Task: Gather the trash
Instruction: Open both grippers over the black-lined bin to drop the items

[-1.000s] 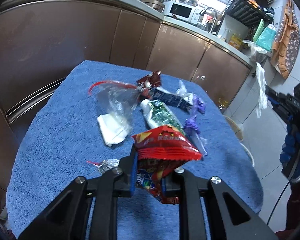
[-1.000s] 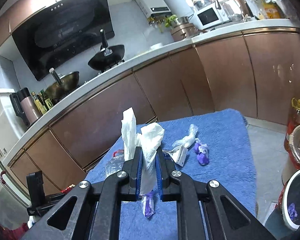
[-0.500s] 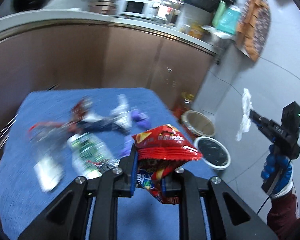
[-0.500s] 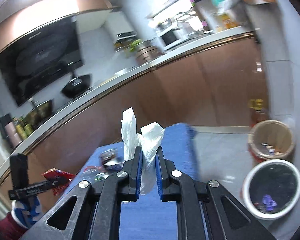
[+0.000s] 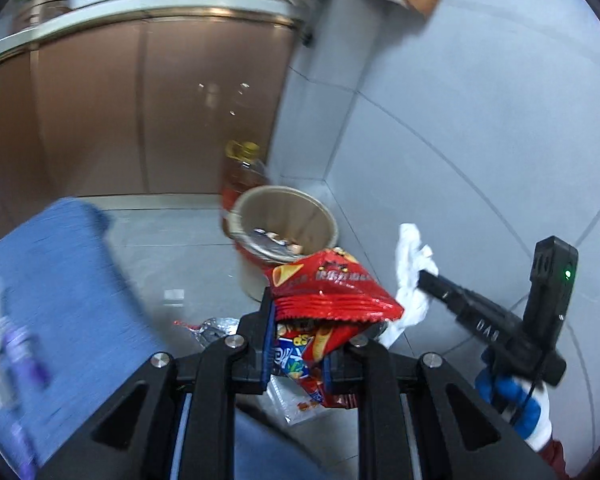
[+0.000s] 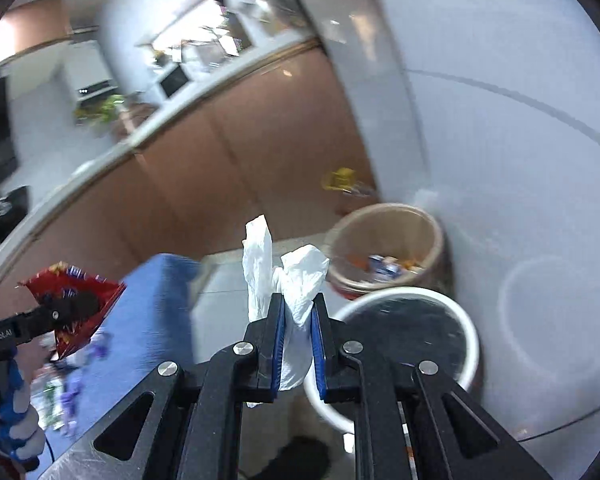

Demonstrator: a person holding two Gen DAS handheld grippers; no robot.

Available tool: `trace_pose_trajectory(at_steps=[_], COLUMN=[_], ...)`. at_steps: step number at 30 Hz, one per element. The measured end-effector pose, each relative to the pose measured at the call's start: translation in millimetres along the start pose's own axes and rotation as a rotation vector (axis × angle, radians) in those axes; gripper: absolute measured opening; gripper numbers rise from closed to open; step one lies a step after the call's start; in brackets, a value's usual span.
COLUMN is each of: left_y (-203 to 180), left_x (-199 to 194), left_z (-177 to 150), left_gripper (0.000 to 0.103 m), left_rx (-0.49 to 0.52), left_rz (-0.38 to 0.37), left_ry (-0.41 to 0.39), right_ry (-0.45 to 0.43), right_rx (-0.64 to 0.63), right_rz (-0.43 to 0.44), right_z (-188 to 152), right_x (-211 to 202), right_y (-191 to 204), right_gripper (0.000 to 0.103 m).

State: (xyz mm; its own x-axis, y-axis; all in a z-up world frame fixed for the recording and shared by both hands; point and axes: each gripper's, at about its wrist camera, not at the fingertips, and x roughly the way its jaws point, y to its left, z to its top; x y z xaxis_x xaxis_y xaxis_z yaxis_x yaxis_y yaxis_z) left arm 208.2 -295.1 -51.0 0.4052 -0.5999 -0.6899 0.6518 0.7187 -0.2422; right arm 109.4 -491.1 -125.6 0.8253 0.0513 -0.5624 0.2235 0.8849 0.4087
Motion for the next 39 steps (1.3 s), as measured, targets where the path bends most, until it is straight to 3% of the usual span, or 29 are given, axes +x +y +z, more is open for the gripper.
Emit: trace_pose_trajectory(at_steps=[6,9,15,21,25,30,36,39], left_y=[-23.1,-24.2,-20.0,-12.0,-9.1,-8.3,-16.6,-21.9], left_x=[98.1,136.8,184.8,184.4,176.8,172.7,178.8,186.7], left_z=[11.1,11.9,7.2,5.9,8.6,11.8,15.8,16.5], left_gripper=[0.02,0.023,0.042,0.046,0.046,0.046,0.046,0.056], left_rx=[-0.013,-0.067,-0.141,-0.178,-0.188,-0.204,-0.201,-0.194], left_rz=[-0.037,-0.074,-0.097,-0.106,-0.118,-0.148,-0.159,-0.135], left_ry=[0.088,0.141,0.212,0.206,0.191,0.191,0.217,0.241], right_ry=[0.053,0.071,0.093,0.106,0.101,0.063,0.023,0.019], right_rx=[0.003,-0.009,0.004,-0.01,-0.016,-0.035,-0.067,-0.071], right_rz=[-0.129,-0.183,-0.229,-0.289,-0.319,-0.332,-0.353,-0.369], right_z=[-8.0,-15.2,-22.8,-28.2,-23.6,-17.0,-14.2,-17.5], right_x=[31.4,40.6,52.7,55.8,52.2,31.5,4.7,-1.2], right_y=[-30.6,-46.9,-62.0,-63.7,-60.2,-44.9,-27.0,-25.2], right_gripper=[0.013,0.015,0.019,0.031,0.032,0.042,0.045,0.045])
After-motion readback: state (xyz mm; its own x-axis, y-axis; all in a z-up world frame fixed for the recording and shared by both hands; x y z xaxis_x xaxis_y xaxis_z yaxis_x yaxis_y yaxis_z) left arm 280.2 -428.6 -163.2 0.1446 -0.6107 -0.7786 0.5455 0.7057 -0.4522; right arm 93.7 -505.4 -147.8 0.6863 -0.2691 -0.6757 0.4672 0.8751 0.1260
